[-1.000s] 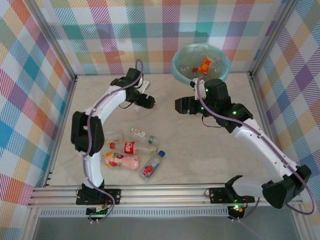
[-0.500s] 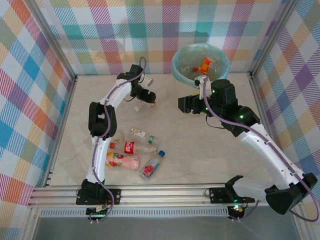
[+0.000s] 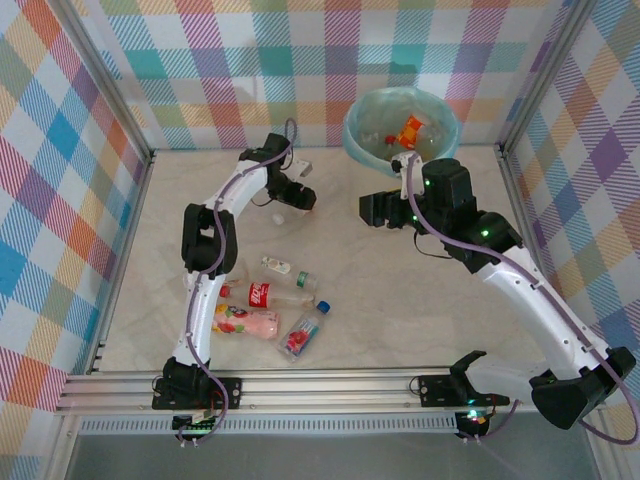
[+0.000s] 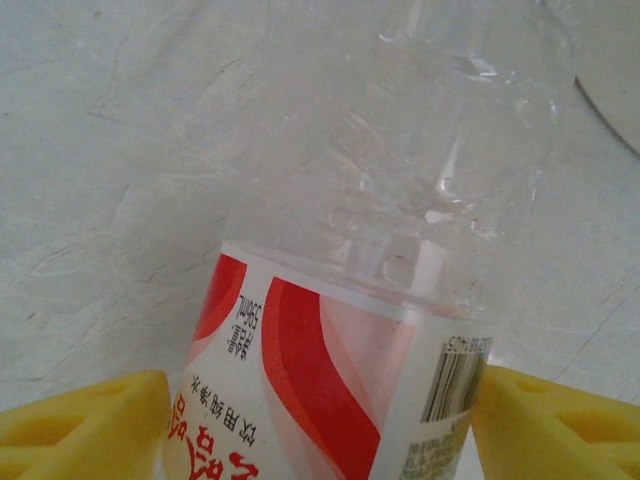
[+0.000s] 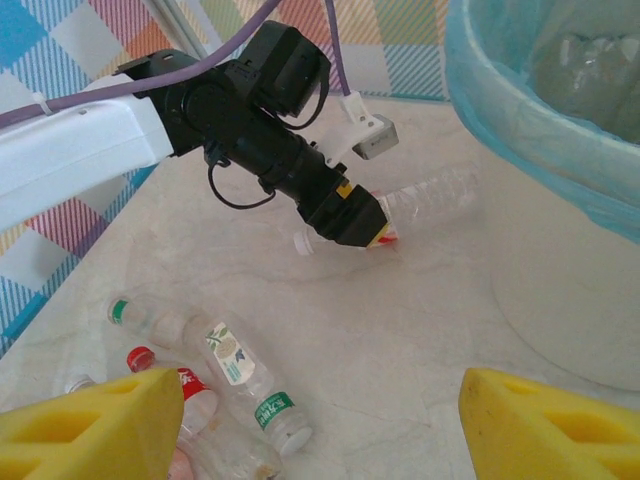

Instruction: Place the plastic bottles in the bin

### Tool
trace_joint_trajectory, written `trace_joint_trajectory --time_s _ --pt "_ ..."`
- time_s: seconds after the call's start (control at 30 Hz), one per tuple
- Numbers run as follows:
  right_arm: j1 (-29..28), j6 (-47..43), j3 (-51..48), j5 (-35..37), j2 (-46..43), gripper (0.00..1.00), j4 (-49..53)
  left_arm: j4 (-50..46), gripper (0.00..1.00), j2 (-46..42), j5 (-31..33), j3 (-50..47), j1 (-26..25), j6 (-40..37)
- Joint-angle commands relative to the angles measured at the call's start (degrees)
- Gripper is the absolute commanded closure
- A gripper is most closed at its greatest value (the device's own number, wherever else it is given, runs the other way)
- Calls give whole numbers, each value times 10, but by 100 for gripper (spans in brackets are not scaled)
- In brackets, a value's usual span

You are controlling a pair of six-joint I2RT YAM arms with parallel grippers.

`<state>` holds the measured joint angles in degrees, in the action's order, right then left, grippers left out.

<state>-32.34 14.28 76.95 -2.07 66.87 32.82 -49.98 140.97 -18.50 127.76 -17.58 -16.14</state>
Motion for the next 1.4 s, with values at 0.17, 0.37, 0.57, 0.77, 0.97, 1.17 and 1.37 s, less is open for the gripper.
trace_joint_trajectory --time_s 0.17,0.37,0.57,0.77,0.97,1.17,1.37 --pt "-3 -27 3 39 -54 25 19 -38 33 -6 7 4 -6 -8" --pt "-3 -31 7 50 -74 25 23 -7 35 -74 8 -57 -3 9" --pt "-3 -29 7 53 -88 25 23 27 36 -157 11 -137 18 53" --pt "-3 -26 15 48 -87 26 20 54 36 -264 14 -222 32 80" --pt "-3 -11 33 26 -84 26 8 61 36 -366 34 -264 38 110" --pt "-3 -1 52 10 -81 26 -1 88 36 -478 17 -306 38 140" --pt "-3 14 90 -32 -57 26 -32 126 35 -577 -75 -349 37 148"
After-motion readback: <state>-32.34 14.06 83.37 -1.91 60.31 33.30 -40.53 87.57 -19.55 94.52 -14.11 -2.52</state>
